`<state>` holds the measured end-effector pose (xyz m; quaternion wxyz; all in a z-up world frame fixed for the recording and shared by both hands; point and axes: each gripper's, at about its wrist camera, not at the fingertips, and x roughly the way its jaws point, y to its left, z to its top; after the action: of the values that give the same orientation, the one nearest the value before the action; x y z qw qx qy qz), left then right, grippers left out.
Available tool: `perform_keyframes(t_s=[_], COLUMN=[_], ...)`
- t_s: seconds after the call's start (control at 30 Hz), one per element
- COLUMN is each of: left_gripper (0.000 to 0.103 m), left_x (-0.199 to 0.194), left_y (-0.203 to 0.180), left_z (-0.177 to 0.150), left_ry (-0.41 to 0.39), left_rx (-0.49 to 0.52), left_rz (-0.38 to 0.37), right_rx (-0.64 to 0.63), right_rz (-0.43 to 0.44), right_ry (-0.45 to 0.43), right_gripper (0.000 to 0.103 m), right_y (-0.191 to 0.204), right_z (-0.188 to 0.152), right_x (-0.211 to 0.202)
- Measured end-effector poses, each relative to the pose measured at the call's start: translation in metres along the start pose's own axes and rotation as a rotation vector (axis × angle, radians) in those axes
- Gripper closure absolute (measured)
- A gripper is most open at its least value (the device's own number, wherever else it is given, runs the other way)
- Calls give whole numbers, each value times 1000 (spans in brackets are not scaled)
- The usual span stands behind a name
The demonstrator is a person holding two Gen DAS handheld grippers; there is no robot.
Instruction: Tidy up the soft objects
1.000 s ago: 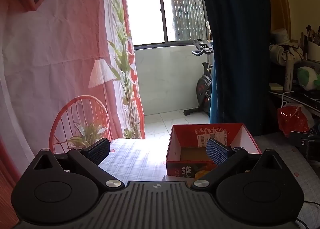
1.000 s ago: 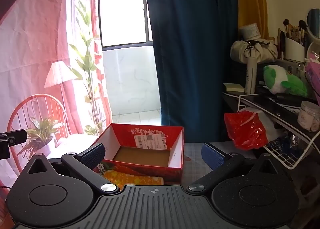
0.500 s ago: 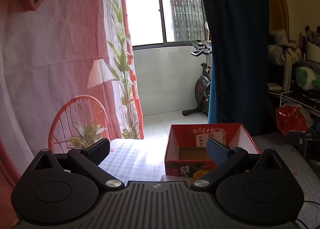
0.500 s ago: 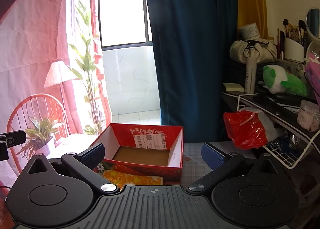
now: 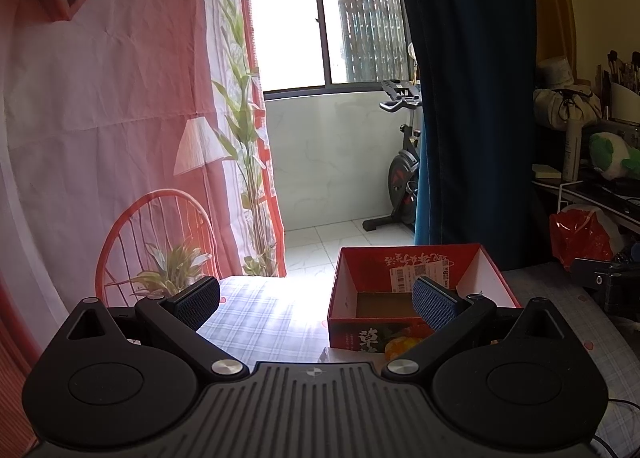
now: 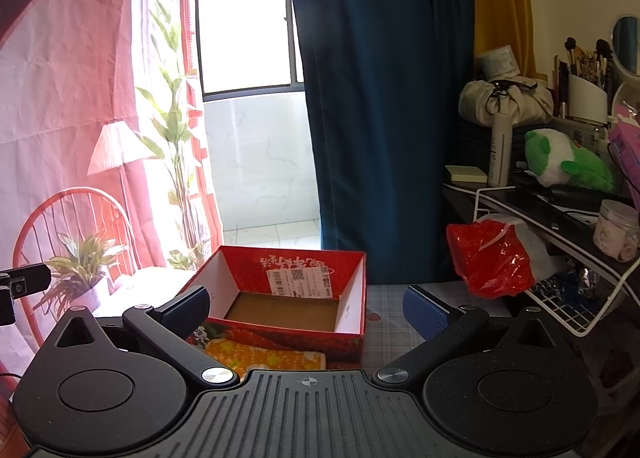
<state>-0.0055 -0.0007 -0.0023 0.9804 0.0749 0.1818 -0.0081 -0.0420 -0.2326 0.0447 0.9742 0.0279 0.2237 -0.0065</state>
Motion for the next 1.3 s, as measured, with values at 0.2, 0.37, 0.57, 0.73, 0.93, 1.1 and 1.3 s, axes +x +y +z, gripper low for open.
perform_keyframes(t_s=[0.2, 0.37, 0.57, 0.73, 0.93, 1.1, 1.3], left_gripper=[0, 0, 0, 0, 0, 0, 0], left_x=[-1, 0, -1, 0, 0, 0, 0], left_y=[1, 3, 3, 2, 2, 1, 1], left_z=[-1, -1, -2, -3, -3, -4, -5], left_ry=[-1, 1, 3, 6, 7, 6, 8], left_rx=[-5, -8, -10, -12, -12, -14, -15], left_rz=[-7, -9, -13, -14, -14, -16, -18], right_rx=[-1, -5, -7, -7, -7, -8, -7], right_rz=[-1, -2, -3, -1, -1, -2, 0], right_ry=[-4, -2, 1, 0, -1, -1, -1], right_gripper=[0, 0, 0, 0, 0, 0, 0], right_y=[-1, -2, -1, -1, -1, -1, -1], right_z=[0, 0, 0, -1, -1, -1, -1], right_x=[-1, -1, 0, 1, 1, 0, 0])
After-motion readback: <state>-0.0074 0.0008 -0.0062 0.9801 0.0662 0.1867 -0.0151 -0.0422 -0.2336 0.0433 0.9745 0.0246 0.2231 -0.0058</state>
